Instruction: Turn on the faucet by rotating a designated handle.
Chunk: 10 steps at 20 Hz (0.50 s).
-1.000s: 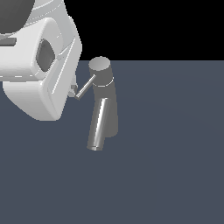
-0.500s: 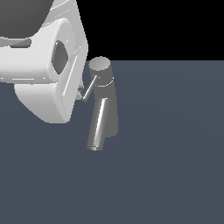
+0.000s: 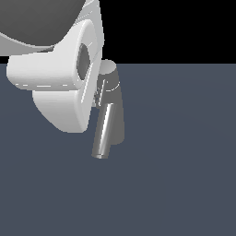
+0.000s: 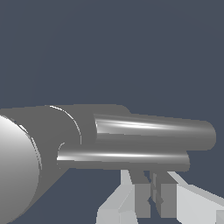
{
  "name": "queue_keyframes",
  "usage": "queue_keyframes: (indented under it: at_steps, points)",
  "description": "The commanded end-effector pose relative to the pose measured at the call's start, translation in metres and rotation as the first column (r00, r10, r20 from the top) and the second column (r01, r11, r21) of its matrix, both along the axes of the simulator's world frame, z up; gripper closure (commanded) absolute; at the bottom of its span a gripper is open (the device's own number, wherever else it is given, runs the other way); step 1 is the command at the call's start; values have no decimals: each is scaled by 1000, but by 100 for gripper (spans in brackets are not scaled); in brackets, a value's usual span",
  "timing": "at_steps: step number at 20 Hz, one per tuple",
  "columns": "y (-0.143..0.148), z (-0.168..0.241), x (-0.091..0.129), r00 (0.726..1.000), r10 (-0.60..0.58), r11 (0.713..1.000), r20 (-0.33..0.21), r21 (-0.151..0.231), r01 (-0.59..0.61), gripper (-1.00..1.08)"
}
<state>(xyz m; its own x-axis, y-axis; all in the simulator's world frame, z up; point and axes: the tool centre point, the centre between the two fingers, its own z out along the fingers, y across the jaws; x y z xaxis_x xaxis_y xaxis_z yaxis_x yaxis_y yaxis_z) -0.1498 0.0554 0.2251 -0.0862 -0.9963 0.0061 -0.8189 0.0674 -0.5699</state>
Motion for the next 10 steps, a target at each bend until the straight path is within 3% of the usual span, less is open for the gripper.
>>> queue_keyframes:
  at_steps: [1,10]
  points:
    - [-14,-3,-3,1000,-23,1000,-7,3,24,108]
    - [-34,-5,-7,1000,-28,1000,-10,3,28,108]
